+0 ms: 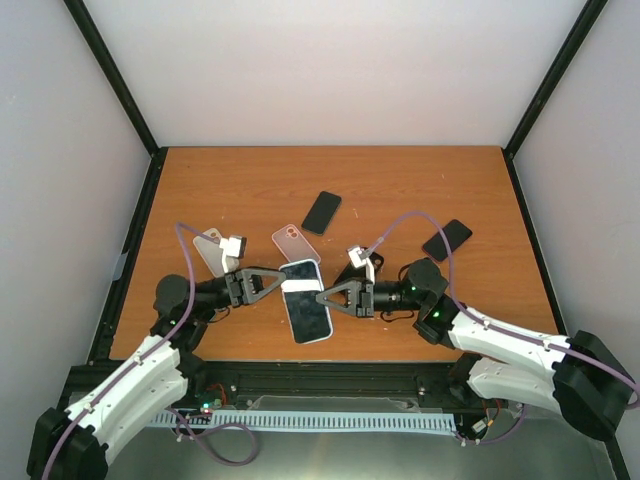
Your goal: Put the phone into the phone case
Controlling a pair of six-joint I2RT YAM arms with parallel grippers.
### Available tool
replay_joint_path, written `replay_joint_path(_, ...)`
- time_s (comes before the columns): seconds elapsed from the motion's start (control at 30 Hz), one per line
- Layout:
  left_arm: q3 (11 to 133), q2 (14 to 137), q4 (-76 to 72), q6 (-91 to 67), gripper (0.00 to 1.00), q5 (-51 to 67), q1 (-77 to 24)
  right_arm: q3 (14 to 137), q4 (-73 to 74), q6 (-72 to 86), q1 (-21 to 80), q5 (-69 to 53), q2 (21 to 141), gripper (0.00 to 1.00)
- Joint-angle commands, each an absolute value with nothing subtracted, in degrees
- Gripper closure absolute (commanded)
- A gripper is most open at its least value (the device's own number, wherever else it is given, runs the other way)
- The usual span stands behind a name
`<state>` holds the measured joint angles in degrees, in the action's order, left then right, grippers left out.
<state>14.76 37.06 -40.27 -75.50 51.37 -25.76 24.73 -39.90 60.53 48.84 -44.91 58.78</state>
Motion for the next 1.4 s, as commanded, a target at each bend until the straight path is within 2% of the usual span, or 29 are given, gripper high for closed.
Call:
replay_joint_path(0.0,15.39,36.73,-44.08,-77.96,0.72,51.73,-25.49,24.62,-47.28,61.86,48.86,-46.44,59.55,0.97)
replay_joint_path(0.3,18.07,36.64,-26.56,-70.97,0.98,47.46,-25.47,23.17,-46.69,61.11,48.78,-44.23,60.05,0.96)
replay_joint_path(0.4,18.73,36.51,-24.96,-70.84,1.0,47.2,-25.44,23.15,-45.27,60.34,48.78,-43.48,59.97,0.96)
replay_joint_path(0.43,19.15,36.37,-24.52,-70.71,0.96,47.15,-25.48,23.17,-45.03,60.24,48.78,-43.38,60.0,0.96)
replay_joint_path(0.5,20.0,35.9,-22.81,-70.31,0.79,46.65,-25.49,23.19,-45.09,60.43,48.79,-43.18,59.84,0.97)
replay_joint_path(0.6,20.62,34.91,-21.19,-69.72,0.61,45.94,-25.49,23.05,-45.34,60.58,48.79,-42.38,59.31,0.97)
replay_joint_path(0.63,20.84,34.68,-20.41,-69.44,0.56,45.68,-25.43,23.1,-45.27,60.66,48.78,-42.1,59.13,0.97)
replay_joint_path(0.67,21.02,34.56,-19.69,-69.1,0.55,45.52,-25.48,23.11,-45.22,60.65,48.78,-41.85,59.03,0.97)
replay_joint_path(0.7,21.08,34.54,-19.15,-68.87,0.59,45.46,-25.49,23.07,-45.24,60.67,48.78,-41.64,58.92,0.97)
replay_joint_path(0.8,21.32,35.38,-17.39,-67.89,0.85,45.54,-25.49,23.0,-45.15,60.63,48.79,-41.53,58.89,0.97)
replay_joint_path(0.87,22.17,36.32,-15.08,-66.1,0.98,45.65,-25.48,22.96,-44.52,60.2,48.79,-41.26,58.87,0.97)
replay_joint_path(1.07,24.78,37.53,-9.91,-62.86,1.0,45.36,-25.49,22.68,-42.6,59.31,48.72,-40.5,58.97,0.95)
replay_joint_path(1.1,25.64,37.98,-8.25,-61.93,0.99,45.5,-25.47,22.74,-42.69,59.49,48.78,-40.37,59.03,0.95)
replay_joint_path(1.13,26.43,38.23,-7.35,-61.39,0.91,45.72,-25.49,22.76,-43.12,59.77,48.78,-40.18,59.06,0.96)
replay_joint_path(1.2,27.35,38.29,-6.69,-61.09,0.67,46.06,-25.49,22.62,-44.34,60.81,48.78,-38.84,58.51,0.97)
replay_joint_path(1.27,27.23,37.65,-7.04,-61.17,0.48,46.5,-25.49,22.06,-46.31,62.64,48.78,-35.77,57.5,0.97)
replay_joint_path(1.37,25.73,36.64,-9.19,-61.79,0.35,48.23,-25.49,21.62,-47.38,64.58,48.75,-29.6,55.68,0.97)
